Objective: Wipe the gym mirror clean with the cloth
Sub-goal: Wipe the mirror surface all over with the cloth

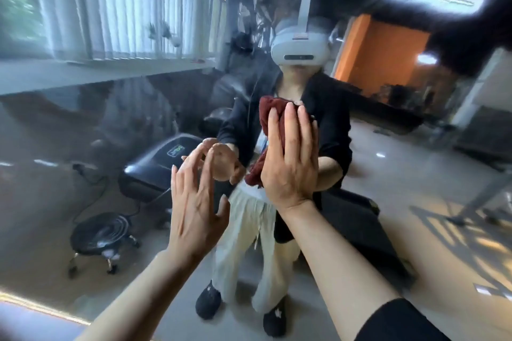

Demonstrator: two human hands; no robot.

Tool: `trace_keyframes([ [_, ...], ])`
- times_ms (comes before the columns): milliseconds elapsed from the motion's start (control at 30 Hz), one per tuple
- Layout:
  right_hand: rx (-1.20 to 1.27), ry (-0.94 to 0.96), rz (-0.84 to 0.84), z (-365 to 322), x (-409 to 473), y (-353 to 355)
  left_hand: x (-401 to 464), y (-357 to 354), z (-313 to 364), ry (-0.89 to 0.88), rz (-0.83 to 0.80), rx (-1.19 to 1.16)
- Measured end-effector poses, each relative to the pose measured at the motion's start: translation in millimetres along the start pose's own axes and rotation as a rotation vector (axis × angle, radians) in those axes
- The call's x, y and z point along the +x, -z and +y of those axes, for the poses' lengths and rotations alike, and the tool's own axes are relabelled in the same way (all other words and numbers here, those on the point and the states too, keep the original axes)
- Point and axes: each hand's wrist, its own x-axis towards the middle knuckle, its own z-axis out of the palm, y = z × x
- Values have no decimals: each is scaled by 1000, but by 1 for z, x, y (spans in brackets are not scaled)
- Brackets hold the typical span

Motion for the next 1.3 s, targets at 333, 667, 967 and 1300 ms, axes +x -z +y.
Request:
trace_keyframes([
  [333,102,178,-147,-116,77,-56,32,41,-61,6,57,-57],
  [667,-2,85,-101,-59,38,-19,38,59,-78,-40,61,-71],
  [967,55,70,-55,-136,74,-65,18,72,-122,69,-23,-25],
  [1300,168,593,-438,-195,-1,-73,-19,65,-170,286,-43,-14],
])
